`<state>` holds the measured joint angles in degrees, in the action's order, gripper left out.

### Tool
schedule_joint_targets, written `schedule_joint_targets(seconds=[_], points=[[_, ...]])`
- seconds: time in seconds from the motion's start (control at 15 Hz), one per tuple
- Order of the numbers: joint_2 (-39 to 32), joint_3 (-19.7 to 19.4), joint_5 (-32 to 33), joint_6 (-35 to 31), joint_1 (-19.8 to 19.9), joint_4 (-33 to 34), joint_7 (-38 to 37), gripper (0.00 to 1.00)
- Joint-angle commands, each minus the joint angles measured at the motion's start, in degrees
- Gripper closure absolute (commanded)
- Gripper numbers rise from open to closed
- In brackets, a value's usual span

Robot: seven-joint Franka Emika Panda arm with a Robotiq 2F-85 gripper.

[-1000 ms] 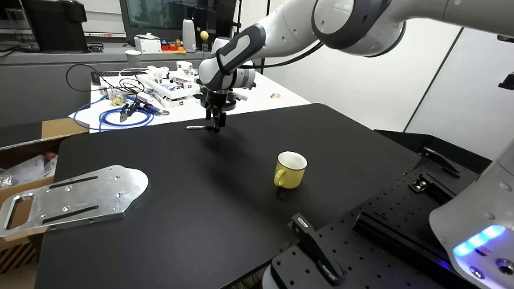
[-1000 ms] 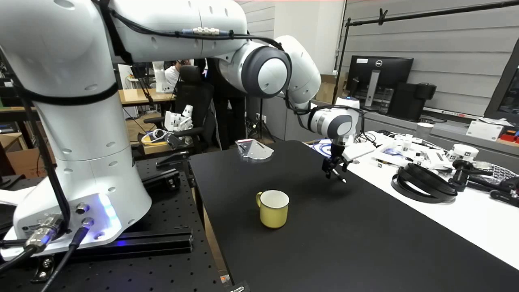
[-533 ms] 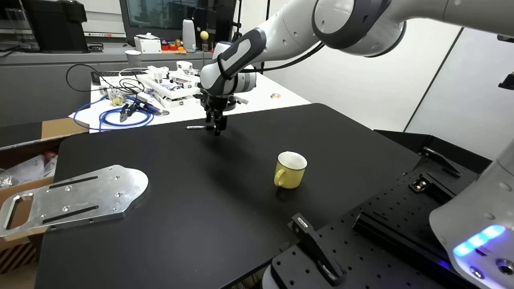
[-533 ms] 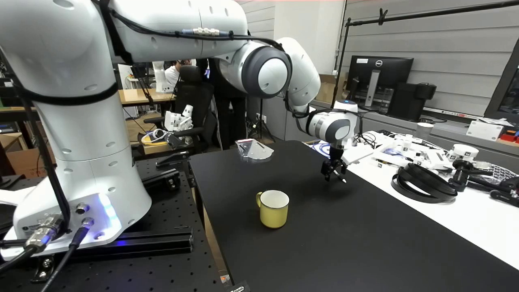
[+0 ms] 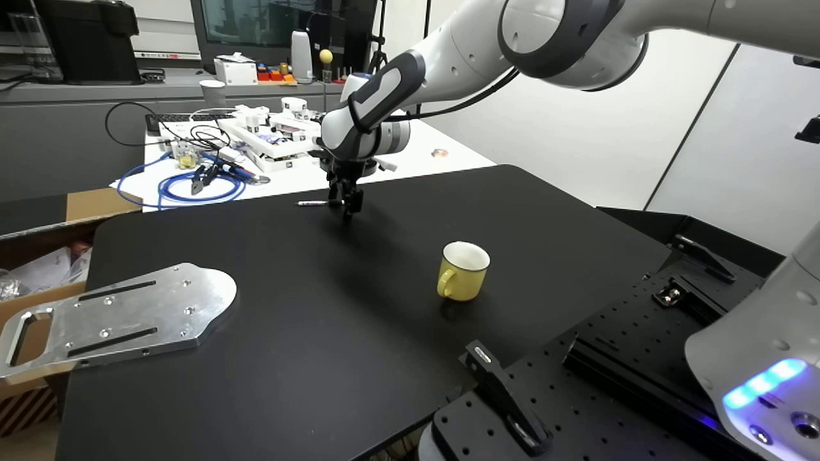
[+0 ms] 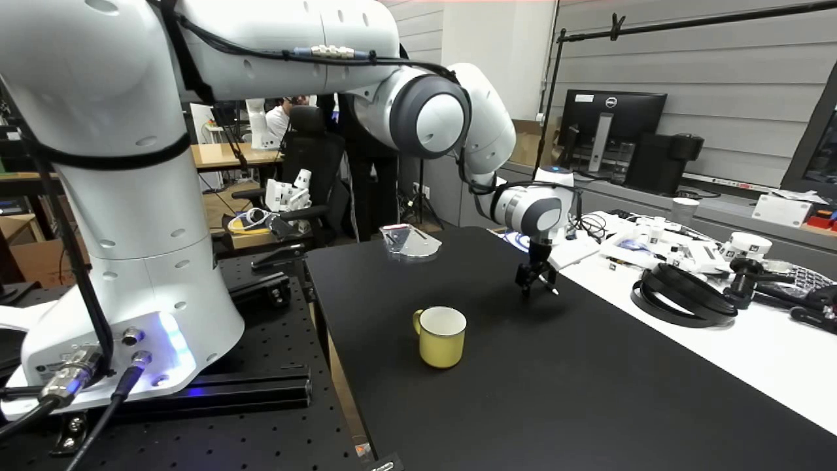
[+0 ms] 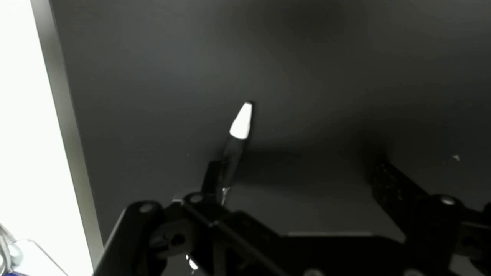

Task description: Put the pen in the cup

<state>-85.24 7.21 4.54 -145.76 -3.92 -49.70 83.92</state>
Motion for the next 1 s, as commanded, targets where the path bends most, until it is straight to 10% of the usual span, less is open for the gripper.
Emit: schedule_joint_targets(seconds=[0.0,0.93], points=[[0.0,1.01,0.37,-1.61,0.91,-1.17,1.06,0.0],[0.81,4.51,-3.72,14.96,3.37,0.3,4.24,0.0]])
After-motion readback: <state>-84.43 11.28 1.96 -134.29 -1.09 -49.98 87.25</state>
